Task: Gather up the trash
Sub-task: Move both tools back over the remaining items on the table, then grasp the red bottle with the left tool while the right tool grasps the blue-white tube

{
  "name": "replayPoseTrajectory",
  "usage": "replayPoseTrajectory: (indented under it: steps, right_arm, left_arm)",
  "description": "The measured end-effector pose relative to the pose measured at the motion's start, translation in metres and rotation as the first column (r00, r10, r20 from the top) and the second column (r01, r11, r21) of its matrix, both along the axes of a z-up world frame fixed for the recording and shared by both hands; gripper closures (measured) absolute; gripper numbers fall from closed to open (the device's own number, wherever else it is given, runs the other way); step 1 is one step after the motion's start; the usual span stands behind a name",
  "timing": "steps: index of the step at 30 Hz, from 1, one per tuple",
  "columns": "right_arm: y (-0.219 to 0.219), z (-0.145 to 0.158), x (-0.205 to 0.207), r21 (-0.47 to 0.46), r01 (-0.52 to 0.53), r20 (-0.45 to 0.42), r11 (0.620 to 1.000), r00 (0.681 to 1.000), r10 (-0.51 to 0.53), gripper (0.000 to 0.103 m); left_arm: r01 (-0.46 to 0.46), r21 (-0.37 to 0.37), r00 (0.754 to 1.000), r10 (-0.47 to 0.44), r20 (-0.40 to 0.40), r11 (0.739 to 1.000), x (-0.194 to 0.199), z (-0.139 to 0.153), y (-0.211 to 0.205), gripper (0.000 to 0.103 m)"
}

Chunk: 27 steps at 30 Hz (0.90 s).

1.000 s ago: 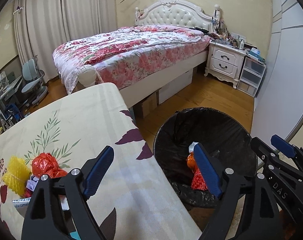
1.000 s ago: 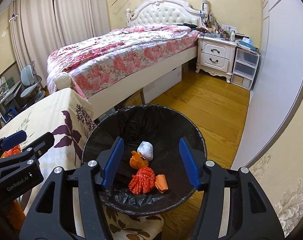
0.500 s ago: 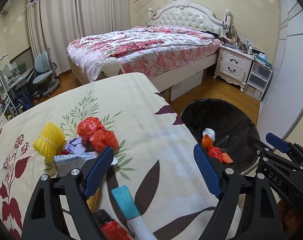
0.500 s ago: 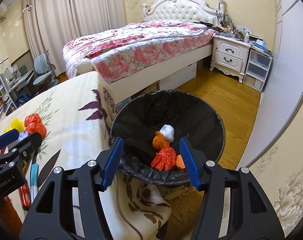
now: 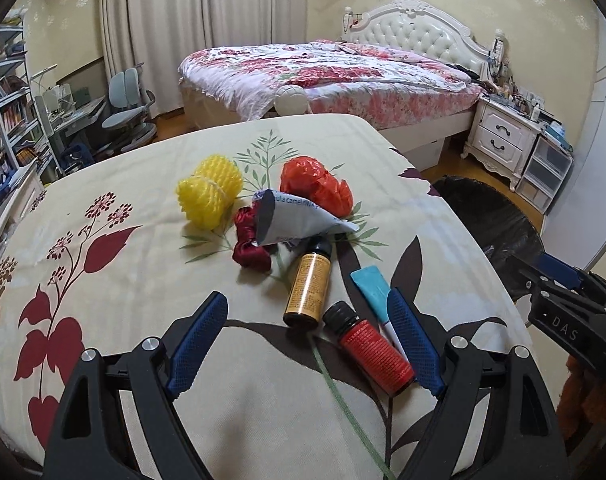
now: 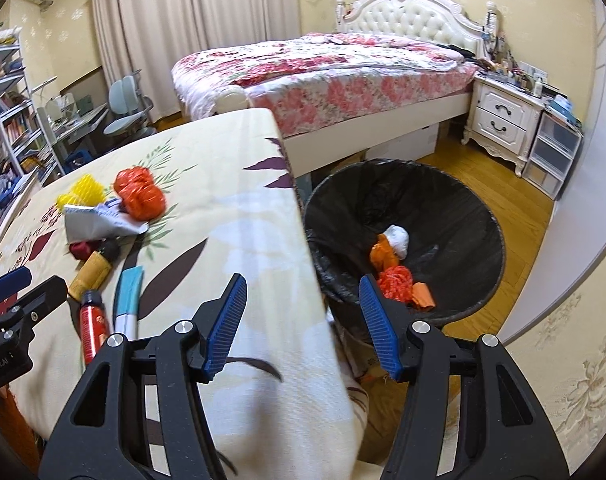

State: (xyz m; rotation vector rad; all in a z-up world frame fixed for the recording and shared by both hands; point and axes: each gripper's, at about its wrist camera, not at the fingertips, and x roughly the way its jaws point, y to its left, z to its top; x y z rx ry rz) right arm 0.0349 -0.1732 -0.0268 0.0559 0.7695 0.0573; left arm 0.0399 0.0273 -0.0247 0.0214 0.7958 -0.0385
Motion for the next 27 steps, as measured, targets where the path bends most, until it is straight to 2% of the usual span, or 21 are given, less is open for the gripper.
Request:
replayPoseTrajectory:
  steps: [7, 12, 17, 20, 27]
  right_arm:
    - [0.009, -0.004, -0.002, 0.002, -0.022, -0.009, 1.000, 1.000, 0.022, 0.046]
    - [0.006, -0.006, -0.004, 0.015, -0.016, -0.011, 1.000, 1.000, 0.017, 0.046]
    - [0.005, -0.009, -0.004, 0.024, -0.019, -0.014, 1.000, 1.000, 0.019, 0.046]
    - [0.008, -0.010, -0.004, 0.029, -0.028, -0.018, 0.999, 0.999, 0.029, 0.046]
    - [0.018, -0.011, -0.006, 0.024, -0.056, -0.022, 0.998, 0.998, 0.056, 0.046]
  left_arm:
    - [-0.003, 0.004, 1.000, 0.003, -0.023, 1.000, 0.002, -0.010, -0.006, 0.021]
    - [-0.006, 0.036, 0.998, 0.008, -0.056, 0.999, 0.003, -0.025, -0.014, 0.021]
    - [-0.015, 0.054, 0.997, 0.019, -0.072, 0.998, -0.004, -0.032, -0.009, 0.021]
    - [-0.018, 0.039, 0.996, 0.021, -0.085, 0.999, -0.008, -0.033, -0.003, 0.022]
    - [0.020, 0.006, 0.993, -0.020, -0.115, 1.000, -0.004, -0.038, -0.002, 0.052]
